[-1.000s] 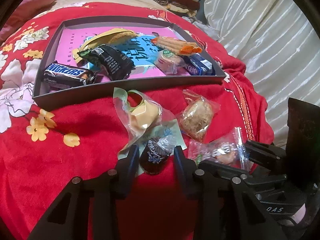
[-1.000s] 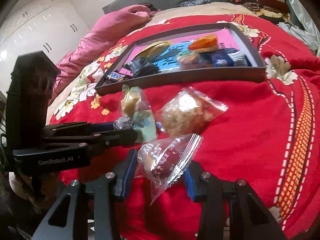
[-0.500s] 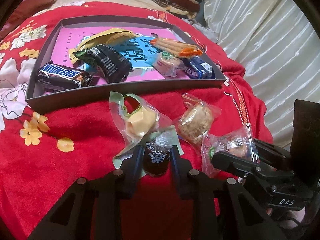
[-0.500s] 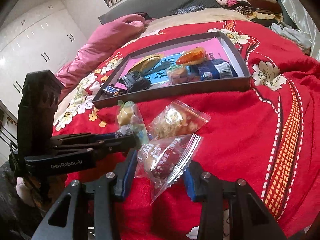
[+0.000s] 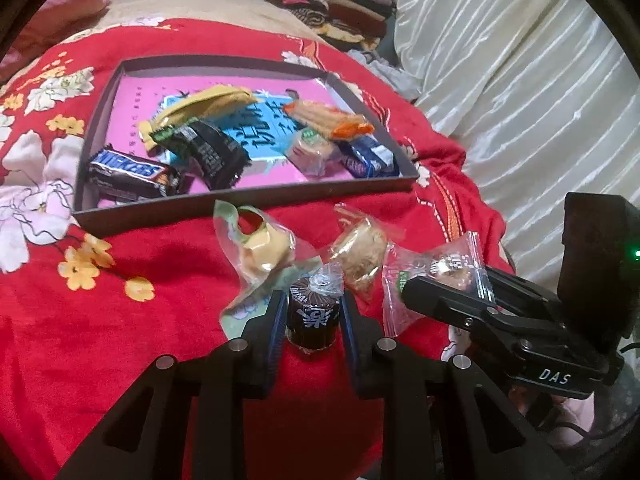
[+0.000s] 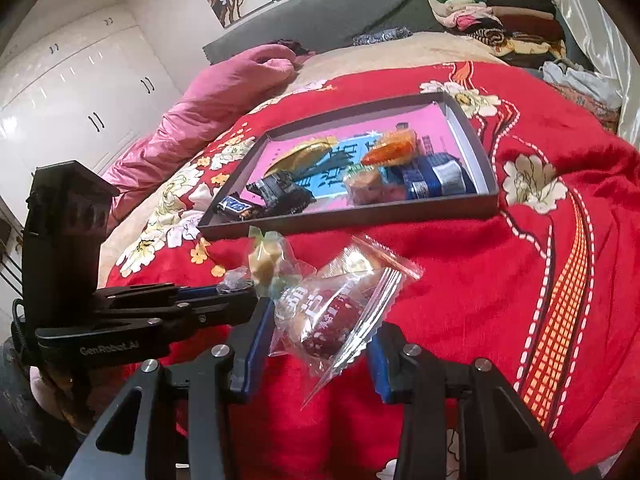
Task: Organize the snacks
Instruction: 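Carry the dark cake with the left tool while the right tool carries the candy bag into the tray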
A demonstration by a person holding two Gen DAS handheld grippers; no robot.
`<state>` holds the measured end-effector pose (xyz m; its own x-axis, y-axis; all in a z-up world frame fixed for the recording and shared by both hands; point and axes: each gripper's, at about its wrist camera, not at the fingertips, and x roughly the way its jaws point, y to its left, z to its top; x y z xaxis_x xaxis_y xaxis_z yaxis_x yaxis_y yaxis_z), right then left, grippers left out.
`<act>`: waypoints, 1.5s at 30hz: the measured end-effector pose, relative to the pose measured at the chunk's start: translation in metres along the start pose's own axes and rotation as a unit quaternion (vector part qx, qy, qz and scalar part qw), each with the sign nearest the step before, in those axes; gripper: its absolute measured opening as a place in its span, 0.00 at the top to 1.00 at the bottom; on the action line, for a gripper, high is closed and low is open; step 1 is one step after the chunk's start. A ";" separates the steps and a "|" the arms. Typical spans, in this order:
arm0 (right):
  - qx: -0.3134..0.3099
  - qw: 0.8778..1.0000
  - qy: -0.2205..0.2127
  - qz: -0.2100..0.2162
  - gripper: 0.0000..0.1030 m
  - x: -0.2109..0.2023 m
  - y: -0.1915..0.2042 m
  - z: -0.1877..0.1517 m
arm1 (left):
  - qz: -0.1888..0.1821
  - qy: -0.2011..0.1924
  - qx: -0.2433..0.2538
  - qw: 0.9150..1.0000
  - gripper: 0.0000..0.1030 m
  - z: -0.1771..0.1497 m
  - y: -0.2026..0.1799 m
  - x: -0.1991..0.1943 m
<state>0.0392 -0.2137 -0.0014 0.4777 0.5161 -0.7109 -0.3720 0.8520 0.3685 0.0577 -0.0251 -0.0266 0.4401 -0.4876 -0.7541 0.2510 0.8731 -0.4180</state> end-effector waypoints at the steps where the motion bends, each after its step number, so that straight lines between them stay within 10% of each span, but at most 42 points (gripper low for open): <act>1: -0.001 1.000 -0.002 -0.001 0.58 0.000 0.001 0.002 | 0.000 -0.003 -0.002 1.000 0.74 0.001 0.001 -0.002; 45: 0.010 0.998 -0.053 -0.010 0.58 0.024 -0.012 0.081 | 0.061 -0.085 -0.022 0.994 0.74 0.059 0.045 -0.028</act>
<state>0.1190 -0.2042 0.0256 0.5666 0.5050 -0.6511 -0.3456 0.8630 0.3685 0.1080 0.0275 0.0054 0.6048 -0.3688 -0.7058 0.1498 0.9232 -0.3540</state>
